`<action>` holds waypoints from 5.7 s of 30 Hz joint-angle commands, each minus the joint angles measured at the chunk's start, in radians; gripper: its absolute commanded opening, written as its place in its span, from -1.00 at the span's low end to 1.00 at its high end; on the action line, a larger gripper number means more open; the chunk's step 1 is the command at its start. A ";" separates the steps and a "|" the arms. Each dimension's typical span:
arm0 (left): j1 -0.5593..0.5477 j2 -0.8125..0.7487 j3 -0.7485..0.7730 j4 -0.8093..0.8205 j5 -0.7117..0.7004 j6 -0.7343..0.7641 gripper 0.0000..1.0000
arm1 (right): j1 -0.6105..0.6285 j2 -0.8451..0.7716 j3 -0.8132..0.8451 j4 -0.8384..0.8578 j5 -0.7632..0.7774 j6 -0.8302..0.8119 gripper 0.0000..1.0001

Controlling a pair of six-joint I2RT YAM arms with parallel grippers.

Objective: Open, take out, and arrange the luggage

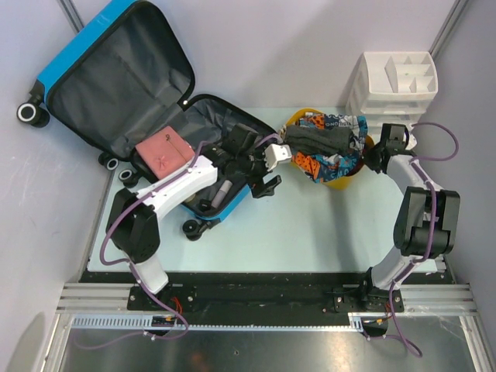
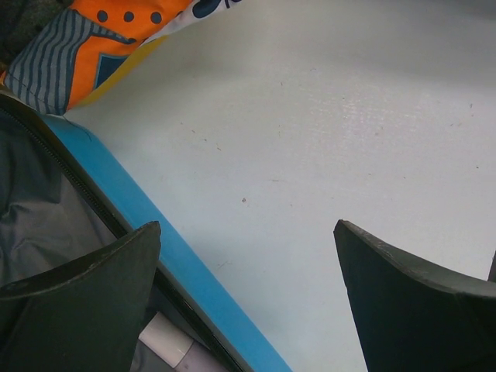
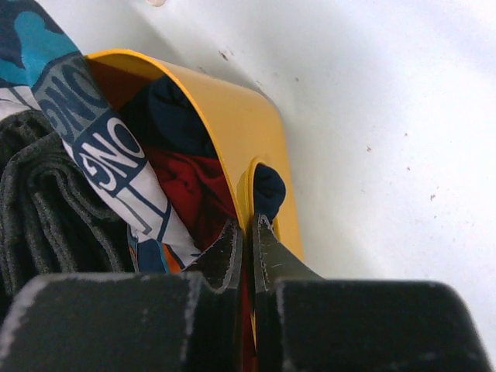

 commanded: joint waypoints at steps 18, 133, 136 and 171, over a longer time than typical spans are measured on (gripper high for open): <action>0.019 -0.024 0.032 0.038 -0.018 0.066 0.96 | 0.118 0.003 0.047 0.304 -0.108 0.065 -0.98; 0.478 -0.519 -0.178 0.148 -0.236 -0.421 0.99 | 0.189 0.315 0.417 0.262 -0.461 -0.764 0.47; 0.511 -0.518 -0.204 0.136 -0.246 -0.484 0.99 | 0.183 0.202 0.378 0.098 -0.509 -0.790 0.53; 0.422 -0.229 0.033 0.108 -0.014 -0.230 0.98 | -0.241 0.486 1.059 -0.007 -0.446 -0.837 0.15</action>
